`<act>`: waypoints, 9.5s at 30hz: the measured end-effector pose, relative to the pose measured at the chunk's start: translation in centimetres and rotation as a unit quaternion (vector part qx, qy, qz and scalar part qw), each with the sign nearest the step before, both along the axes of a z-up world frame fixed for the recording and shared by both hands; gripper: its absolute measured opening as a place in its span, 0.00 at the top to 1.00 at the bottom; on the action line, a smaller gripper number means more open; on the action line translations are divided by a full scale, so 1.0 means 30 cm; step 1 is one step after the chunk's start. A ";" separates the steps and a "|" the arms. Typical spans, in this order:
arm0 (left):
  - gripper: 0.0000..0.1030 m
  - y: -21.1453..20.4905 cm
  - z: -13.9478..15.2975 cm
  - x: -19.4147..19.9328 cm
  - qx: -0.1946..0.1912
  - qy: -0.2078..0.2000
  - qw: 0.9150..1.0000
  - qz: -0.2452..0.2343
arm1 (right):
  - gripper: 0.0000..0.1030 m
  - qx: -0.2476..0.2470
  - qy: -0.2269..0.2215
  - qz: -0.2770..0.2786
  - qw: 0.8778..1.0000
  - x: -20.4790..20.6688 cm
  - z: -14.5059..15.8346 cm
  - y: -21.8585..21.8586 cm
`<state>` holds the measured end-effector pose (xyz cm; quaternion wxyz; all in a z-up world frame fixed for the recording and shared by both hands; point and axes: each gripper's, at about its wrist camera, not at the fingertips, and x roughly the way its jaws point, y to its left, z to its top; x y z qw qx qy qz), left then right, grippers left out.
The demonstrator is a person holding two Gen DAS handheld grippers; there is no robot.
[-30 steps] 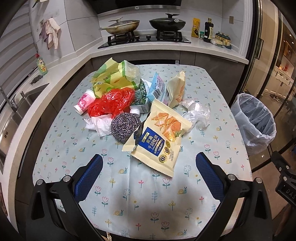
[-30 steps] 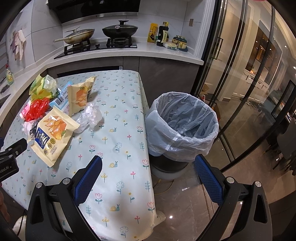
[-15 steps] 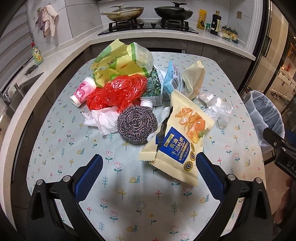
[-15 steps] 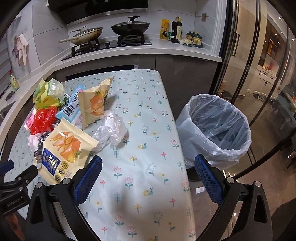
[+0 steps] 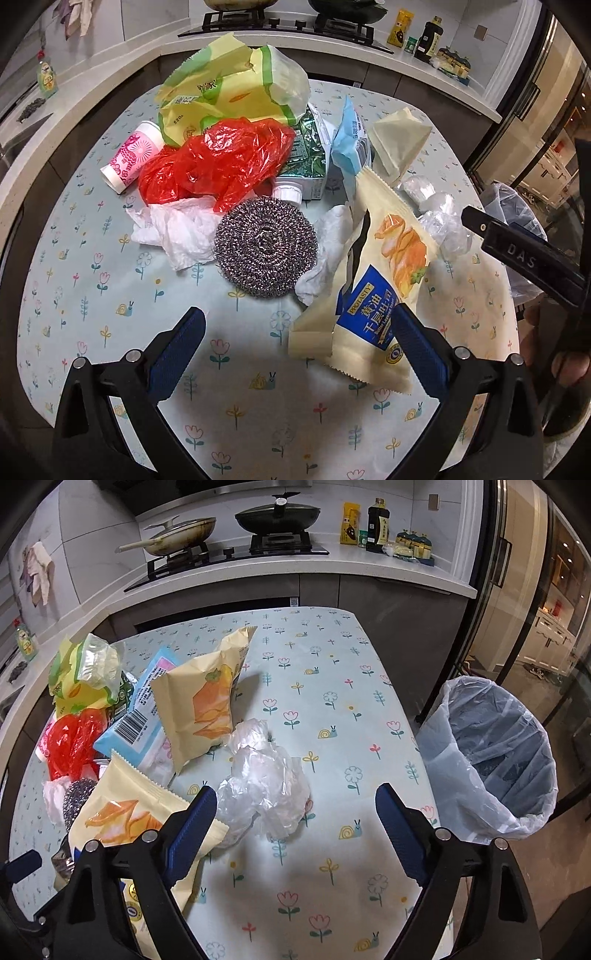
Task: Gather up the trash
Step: 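Grasp the yellow chip bag with the left gripper while the right gripper grasps the clear plastic bag, then carry both held items over the trash bin and open both grippers, then move both tools back over the table toward the remaining trash, then grasp the white tissue with the right gripper, then grasp the white tissue with the left gripper while the right gripper holds its tissue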
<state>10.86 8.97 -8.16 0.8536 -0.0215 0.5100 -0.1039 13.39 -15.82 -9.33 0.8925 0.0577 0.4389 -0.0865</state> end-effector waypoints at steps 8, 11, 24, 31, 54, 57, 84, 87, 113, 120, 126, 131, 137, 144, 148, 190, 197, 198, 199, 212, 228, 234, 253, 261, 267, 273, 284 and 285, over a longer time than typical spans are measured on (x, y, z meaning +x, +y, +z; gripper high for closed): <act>0.16 -0.020 -0.047 0.042 -0.019 0.016 1.000 -0.012 | 0.63 0.032 0.032 -0.001 0.999 0.048 -0.095 -0.008; 0.32 -0.039 -0.050 0.037 -0.025 0.018 0.999 -0.026 | 0.76 0.040 0.030 0.005 0.999 0.035 -0.094 -0.003; 0.81 -0.108 0.011 -0.036 -0.028 -0.003 0.998 -0.060 | 0.89 0.063 -0.007 -0.005 0.998 -0.108 0.014 -0.053; 0.82 -0.154 0.096 -0.116 -0.029 -0.040 0.995 -0.081 | 0.89 0.065 -0.040 -0.034 0.997 -0.202 0.098 -0.131; 0.84 -0.631 0.258 -0.087 -0.038 -0.117 0.973 -0.195 | 0.89 0.042 -0.092 -0.188 0.977 -0.432 0.191 -0.605; 0.84 -0.713 0.255 -0.056 -0.043 -0.117 0.969 -0.212 | 0.89 0.039 -0.087 -0.206 0.974 -0.429 0.174 -0.660; 0.79 -1.227 0.086 0.206 -0.035 -0.081 0.950 -0.300 | 0.83 0.043 -0.040 -0.289 0.955 -0.248 -0.001 -0.993; 0.59 -1.237 0.086 0.213 -0.036 -0.081 0.950 -0.299 | 0.75 0.042 -0.043 -0.287 0.956 -0.232 0.001 -0.997; 0.26 -0.942 0.274 0.163 -0.034 -0.141 0.965 -0.219 | 0.39 0.031 -0.092 -0.259 0.961 -0.338 0.217 -0.743; 0.26 -0.720 0.332 0.108 -0.030 -0.178 0.968 -0.173 | 0.36 0.022 -0.096 -0.221 0.970 -0.352 0.265 -0.571; 0.26 -0.527 0.358 0.072 -0.027 -0.201 0.970 -0.136 | 0.36 0.022 -0.095 -0.193 0.976 -0.357 0.284 -0.420; 0.23 -0.341 0.336 0.058 -0.028 -0.186 0.977 -0.099 | 0.35 0.019 -0.090 -0.164 0.982 -0.348 0.280 -0.283; 0.16 -0.101 0.275 0.081 -0.012 -0.160 0.986 -0.042 | 0.35 0.017 -0.077 -0.123 0.989 -0.322 0.258 -0.115; 0.16 0.124 0.194 0.105 0.009 -0.133 0.991 0.016 | 0.35 0.021 -0.058 -0.072 0.996 -0.270 0.202 0.069; 0.16 0.218 0.149 0.109 0.009 -0.114 0.993 0.035 | 0.35 0.020 -0.040 -0.040 0.998 -0.253 0.152 0.175; 0.08 0.253 -0.059 0.121 -0.007 -0.023 0.999 0.024 | 0.89 0.061 0.030 0.046 0.997 -0.185 -0.064 0.347; 0.07 0.166 -0.072 0.132 -0.033 -0.002 0.999 0.000 | 0.89 0.070 0.023 0.027 0.997 -0.229 -0.037 0.276; 0.07 0.146 -0.073 0.136 -0.033 -0.003 0.999 -0.004 | 0.89 0.072 0.022 0.025 0.997 -0.234 -0.035 0.268; 0.07 0.130 -0.075 0.141 -0.030 -0.004 1.000 -0.008 | 0.89 0.073 0.023 0.023 0.997 -0.239 -0.035 0.263; 0.27 -0.008 -0.142 0.208 0.024 -0.005 0.999 -0.024 | 0.89 0.083 0.023 -0.014 0.996 -0.256 -0.048 0.160; 0.30 -0.049 -0.023 0.019 0.013 -0.032 0.998 -0.050 | 0.89 0.091 -0.009 -0.030 0.995 -0.304 -0.002 0.086; 0.30 -0.133 -0.026 -0.062 0.022 -0.033 0.995 -0.091 | 0.89 0.094 -0.017 -0.046 0.994 -0.339 0.010 0.041; 0.11 0.134 -0.113 0.067 -0.029 0.022 0.999 0.025 | 0.89 0.097 -0.013 -0.028 0.995 -0.349 0.000 0.099; 0.31 0.149 -0.181 0.095 0.003 0.034 0.999 0.035 | 0.89 0.095 -0.008 -0.032 0.995 -0.339 -0.007 0.088; 0.88 0.121 -0.145 0.086 -0.010 0.030 0.999 0.005 | 0.89 0.094 -0.009 -0.031 0.995 -0.328 -0.002 0.088; 0.91 0.111 -0.016 0.080 -0.025 -0.012 1.000 -0.004 | 0.89 0.096 -0.022 -0.030 0.995 -0.329 0.028 0.071; 0.91 -0.080 0.187 0.067 -0.052 -0.064 0.995 -0.064 | 0.89 0.105 -0.068 -0.048 0.991 -0.358 0.115 -0.034; 0.91 -0.113 0.198 0.066 -0.054 -0.065 0.994 -0.074 | 0.89 0.105 -0.071 -0.051 0.991 -0.364 0.121 -0.047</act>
